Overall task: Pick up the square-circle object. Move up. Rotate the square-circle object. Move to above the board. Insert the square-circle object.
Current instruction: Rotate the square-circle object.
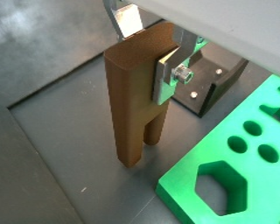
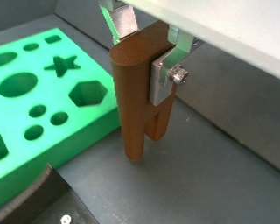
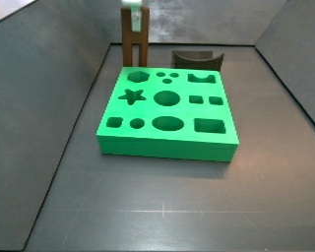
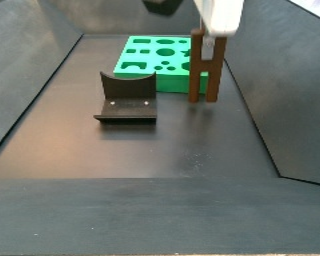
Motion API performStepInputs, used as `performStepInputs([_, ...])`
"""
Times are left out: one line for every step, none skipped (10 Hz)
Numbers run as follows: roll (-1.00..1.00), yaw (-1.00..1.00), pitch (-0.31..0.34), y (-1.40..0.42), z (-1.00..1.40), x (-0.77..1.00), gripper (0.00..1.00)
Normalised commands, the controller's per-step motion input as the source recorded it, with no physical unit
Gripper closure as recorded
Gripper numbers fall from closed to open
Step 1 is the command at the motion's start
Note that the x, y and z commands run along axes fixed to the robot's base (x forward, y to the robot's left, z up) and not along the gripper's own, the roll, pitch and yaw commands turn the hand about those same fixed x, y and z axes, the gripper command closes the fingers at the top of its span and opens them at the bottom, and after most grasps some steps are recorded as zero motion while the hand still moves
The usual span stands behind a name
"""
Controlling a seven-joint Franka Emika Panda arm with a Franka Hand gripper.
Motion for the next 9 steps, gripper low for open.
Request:
performStepInputs([-0.18, -0.04, -0.063, 0.01, -0.28, 0.02, 1.0])
performStepInputs([-0.19, -0.04, -0.065, 0.01, -0.18, 0.02, 1.0])
performStepInputs([0.01, -0.04, -0.054, 0.0, 0.0, 0.0, 0.0])
performStepInputs([0.0, -0.03, -0.046, 0.0, 1.0, 0.0, 0.0])
performStepInputs([0.0, -0.03, -0.016, 0.0, 1.0, -0.02, 0.0])
performStepInputs([0.0, -0.02, 0.007, 0.0, 1.0, -0.04, 0.0])
performStepInputs([0.01, -0.02, 0.033, 0.01, 0.87, -0.02, 0.0])
performStepInputs([0.02, -0.02, 0.044, 0.01, 0.75, -0.02, 0.0])
performStepInputs([0.03, -0.02, 0.065, 0.02, 0.45, 0.0, 0.0])
